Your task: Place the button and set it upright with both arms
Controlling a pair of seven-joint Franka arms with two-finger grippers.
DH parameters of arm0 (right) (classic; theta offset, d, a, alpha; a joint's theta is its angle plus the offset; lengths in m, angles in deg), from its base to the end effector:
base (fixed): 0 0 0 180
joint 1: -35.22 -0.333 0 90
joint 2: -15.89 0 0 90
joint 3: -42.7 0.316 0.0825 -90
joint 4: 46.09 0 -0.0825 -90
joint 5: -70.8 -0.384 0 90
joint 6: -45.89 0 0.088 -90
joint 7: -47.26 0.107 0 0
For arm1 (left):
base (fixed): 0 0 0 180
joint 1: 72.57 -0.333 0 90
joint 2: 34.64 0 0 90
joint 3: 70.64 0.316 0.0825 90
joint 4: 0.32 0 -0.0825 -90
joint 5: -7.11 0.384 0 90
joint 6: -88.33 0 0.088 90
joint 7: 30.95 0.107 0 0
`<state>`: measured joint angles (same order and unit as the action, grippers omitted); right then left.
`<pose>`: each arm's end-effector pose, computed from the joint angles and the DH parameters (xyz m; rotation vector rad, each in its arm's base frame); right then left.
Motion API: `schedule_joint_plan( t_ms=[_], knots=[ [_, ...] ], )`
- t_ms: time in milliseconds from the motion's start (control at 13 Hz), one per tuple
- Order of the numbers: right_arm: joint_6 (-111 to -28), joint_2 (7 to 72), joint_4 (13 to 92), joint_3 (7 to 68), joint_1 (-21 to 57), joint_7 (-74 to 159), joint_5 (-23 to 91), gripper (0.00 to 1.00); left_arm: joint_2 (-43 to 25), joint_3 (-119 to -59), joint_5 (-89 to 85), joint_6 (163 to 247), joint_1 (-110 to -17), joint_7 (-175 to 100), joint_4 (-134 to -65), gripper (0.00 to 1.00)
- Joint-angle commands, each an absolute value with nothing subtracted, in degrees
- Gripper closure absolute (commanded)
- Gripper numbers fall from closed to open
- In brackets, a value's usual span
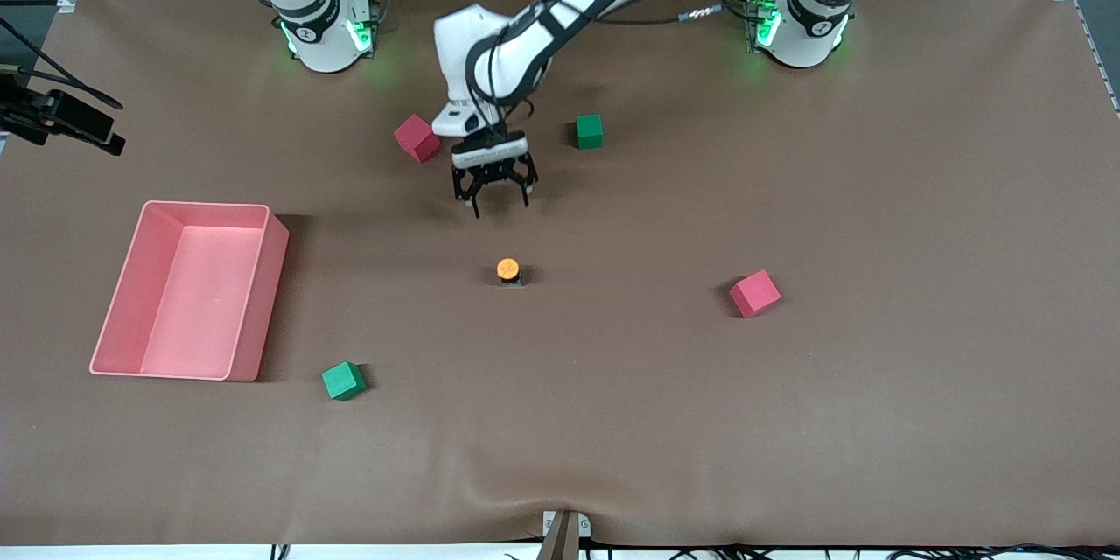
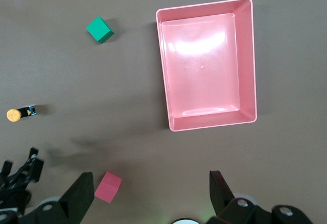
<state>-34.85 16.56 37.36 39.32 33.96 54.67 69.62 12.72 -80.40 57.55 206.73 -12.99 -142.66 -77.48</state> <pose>0.5410 -0.0173 0.6575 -3.1128 0.2552 0.0934 0.3241 -0.6648 0.2377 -2.8832 -0.4647 -0.9411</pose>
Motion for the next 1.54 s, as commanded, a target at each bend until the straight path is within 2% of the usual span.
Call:
schedule_joint_plan(
  t_ms=[0, 462, 769, 1077, 1462],
  knots=[
    [-34.09, 16.77, 36.70, 39.10, 34.08, 54.03, 68.86, 0.00, 4.24, -80.49, 46.70, 200.33, -14.99, -133.30, -79.50, 0.00],
    [-34.00, 16.77, 36.70, 39.09, 34.08, 54.03, 68.86, 0.00, -17.47, -80.49, 26.47, 188.11, -30.26, -103.32, -83.54, 0.00],
    [-34.00, 16.77, 36.70, 39.09, 34.08, 54.03, 68.86, 0.00, -26.44, -80.49, 18.64, 179.05, -42.91, -89.16, -83.90, 0.00],
    [-33.83, 16.77, 36.70, 39.18, 34.17, 54.03, 68.86, 0.00, -31.47, -80.49, 15.37, 172.10, -57.07, -64.51, -83.81, 0.00],
    [-33.83, 16.77, 36.70, 39.18, 34.25, 54.03, 68.86, 0.00, -33.75, -80.40, 8.79, 170.43, -72.28, -43.37, -84.77, 0.00]
  ],
)
